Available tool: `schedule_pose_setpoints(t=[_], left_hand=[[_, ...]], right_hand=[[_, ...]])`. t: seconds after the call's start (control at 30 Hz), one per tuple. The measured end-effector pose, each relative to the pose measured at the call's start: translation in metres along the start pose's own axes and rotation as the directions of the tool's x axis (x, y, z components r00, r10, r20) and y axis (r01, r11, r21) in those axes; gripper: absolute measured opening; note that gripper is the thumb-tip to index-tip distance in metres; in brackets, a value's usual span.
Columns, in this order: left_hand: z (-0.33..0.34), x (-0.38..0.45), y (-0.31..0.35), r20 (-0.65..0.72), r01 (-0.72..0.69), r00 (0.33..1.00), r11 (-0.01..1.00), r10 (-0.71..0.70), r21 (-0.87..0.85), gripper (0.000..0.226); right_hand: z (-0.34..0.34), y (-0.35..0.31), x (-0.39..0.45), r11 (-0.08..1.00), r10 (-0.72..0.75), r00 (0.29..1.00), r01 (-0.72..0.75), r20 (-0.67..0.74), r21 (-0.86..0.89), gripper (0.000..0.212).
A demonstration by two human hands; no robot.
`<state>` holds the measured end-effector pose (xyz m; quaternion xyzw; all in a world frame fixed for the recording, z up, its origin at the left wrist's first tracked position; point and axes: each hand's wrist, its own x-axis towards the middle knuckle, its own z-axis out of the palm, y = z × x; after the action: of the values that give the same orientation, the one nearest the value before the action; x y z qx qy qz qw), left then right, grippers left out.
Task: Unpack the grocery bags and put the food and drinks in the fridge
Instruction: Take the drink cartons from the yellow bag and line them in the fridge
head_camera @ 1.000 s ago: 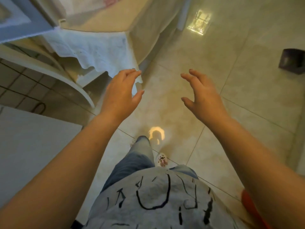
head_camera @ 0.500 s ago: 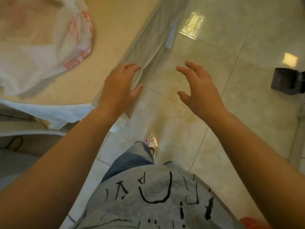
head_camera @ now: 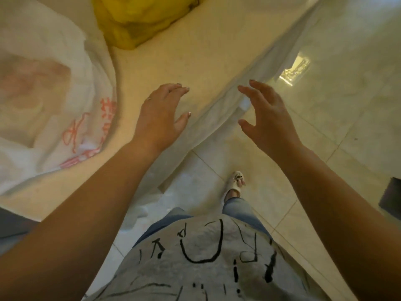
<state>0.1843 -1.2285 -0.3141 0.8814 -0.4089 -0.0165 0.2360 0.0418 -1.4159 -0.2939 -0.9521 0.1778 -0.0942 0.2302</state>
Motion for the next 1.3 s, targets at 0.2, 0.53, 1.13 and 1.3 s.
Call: schedule_pose_setpoints(t=[0.2,0.53,1.13,1.3], left_hand=[[0.005,0.084,0.027,-0.077,0.215,0.974,0.976,-0.212,0.041,0.051],[0.018,0.176,0.006,-0.188,0.394,0.907,0.917,-0.378,0.058,0.048],[0.032,0.392,-0.078,-0.176,0.511,0.839,0.857,-0.515,-0.073,0.047],[0.041,0.457,-0.088,-0.132,0.595,0.786,0.797,-0.603,-0.099,0.031]], right_hand=[[-0.029,0.051,0.114,0.983,-0.181,0.976,0.177,0.122,0.046,0.067],[-0.019,0.071,0.258,0.912,-0.409,0.879,0.402,0.246,0.08,0.063],[0.02,0.085,0.519,0.87,-0.475,0.854,0.419,0.211,0.261,0.069],[0.035,0.077,0.605,0.842,-0.529,0.785,0.44,0.323,0.313,0.065]])
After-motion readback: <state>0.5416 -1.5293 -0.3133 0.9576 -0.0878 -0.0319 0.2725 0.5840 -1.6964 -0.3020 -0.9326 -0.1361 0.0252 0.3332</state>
